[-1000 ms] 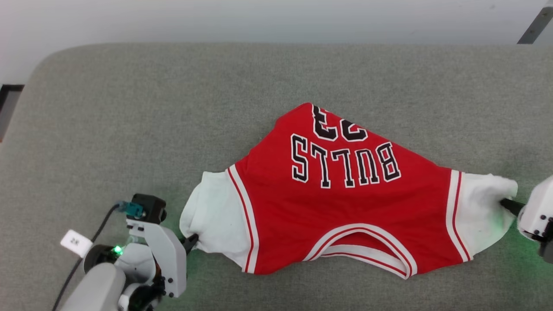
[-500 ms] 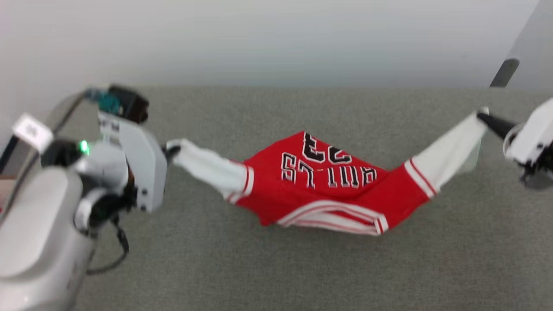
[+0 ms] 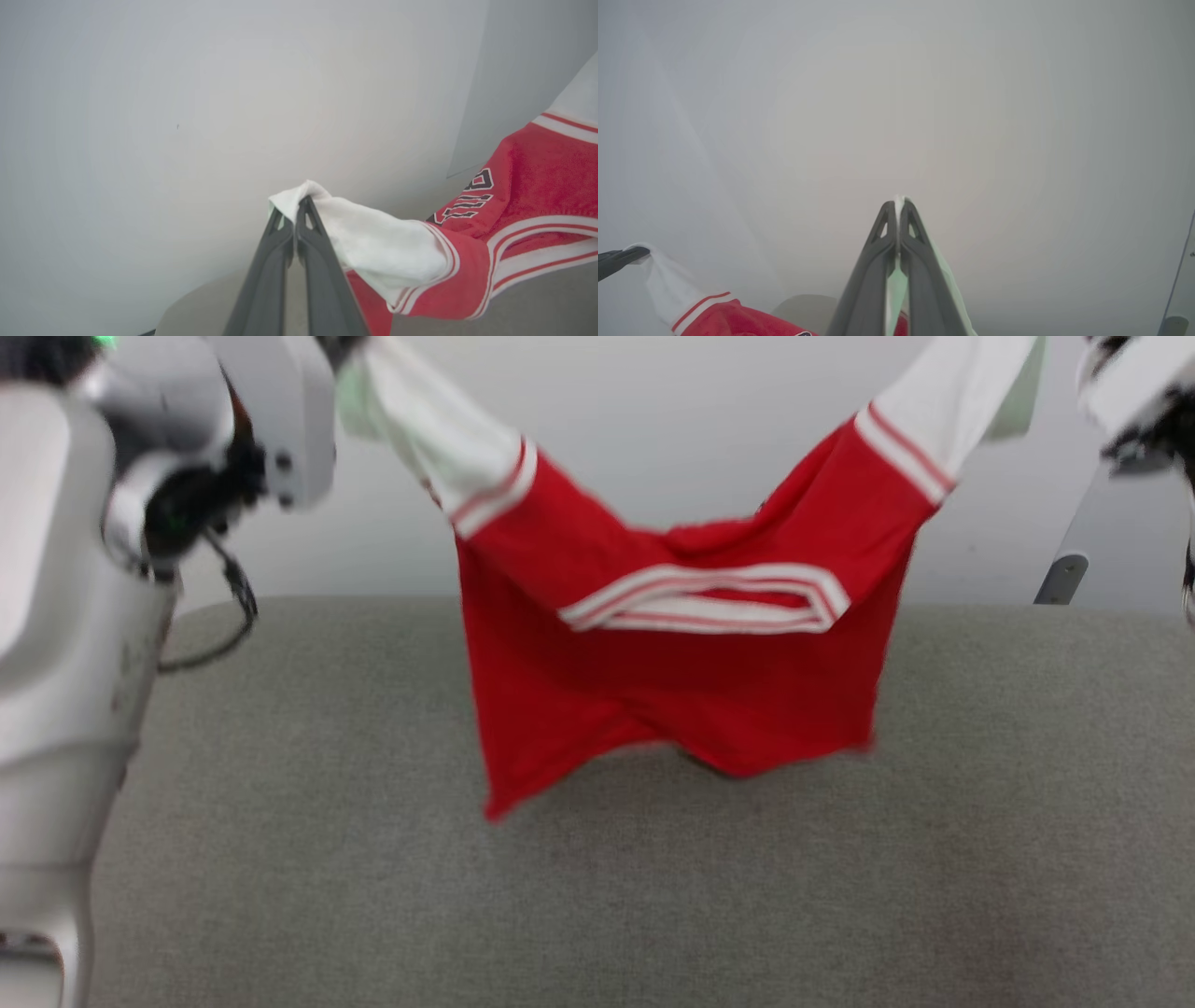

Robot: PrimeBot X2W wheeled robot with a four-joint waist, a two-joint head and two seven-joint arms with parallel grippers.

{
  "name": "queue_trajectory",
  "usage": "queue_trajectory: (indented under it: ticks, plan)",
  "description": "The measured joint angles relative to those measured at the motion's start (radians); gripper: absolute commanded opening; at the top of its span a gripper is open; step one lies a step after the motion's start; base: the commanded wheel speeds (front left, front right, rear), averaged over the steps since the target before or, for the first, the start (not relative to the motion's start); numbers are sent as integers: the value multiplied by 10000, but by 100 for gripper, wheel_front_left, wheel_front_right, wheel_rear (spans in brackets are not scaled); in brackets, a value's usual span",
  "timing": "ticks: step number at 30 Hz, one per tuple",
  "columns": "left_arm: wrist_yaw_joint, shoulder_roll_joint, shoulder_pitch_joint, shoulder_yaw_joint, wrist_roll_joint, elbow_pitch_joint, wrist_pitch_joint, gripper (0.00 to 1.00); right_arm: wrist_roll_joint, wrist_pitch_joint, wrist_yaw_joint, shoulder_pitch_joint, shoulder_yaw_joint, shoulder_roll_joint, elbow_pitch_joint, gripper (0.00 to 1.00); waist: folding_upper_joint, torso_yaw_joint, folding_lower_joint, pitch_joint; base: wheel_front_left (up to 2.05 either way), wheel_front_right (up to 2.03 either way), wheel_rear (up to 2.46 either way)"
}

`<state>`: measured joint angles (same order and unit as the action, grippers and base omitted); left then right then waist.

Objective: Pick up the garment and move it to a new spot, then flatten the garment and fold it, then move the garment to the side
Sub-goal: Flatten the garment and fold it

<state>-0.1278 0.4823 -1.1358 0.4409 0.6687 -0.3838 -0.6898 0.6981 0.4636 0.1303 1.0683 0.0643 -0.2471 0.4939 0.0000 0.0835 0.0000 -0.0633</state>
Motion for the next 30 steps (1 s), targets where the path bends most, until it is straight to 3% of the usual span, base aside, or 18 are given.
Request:
queue_trajectory:
  ticks: [10,19,25,30]
  plan:
    - [-12,-75,-2219,970,454,-1561,1104,0,362,-1078,0,1795,901,-61,1478,0,0,33,0,-15,0,0,0]
    - [-13,86,-3638,1534,708,-2293,2462,0,-247,-2297,0,3389,1262,-489,2334,0,0,42,1,1037,0,0,0]
    - [-13,25,-4968,1592,360,-2932,4410,0,-1490,-4303,0,4908,1570,-568,2790,0,0,44,0,2490,0,0,0]
    - [33,-460,-5974,1394,-69,-4140,6351,0,-2625,-6564,0,5744,1710,-393,3839,0,0,43,0,3897,0,0,0]
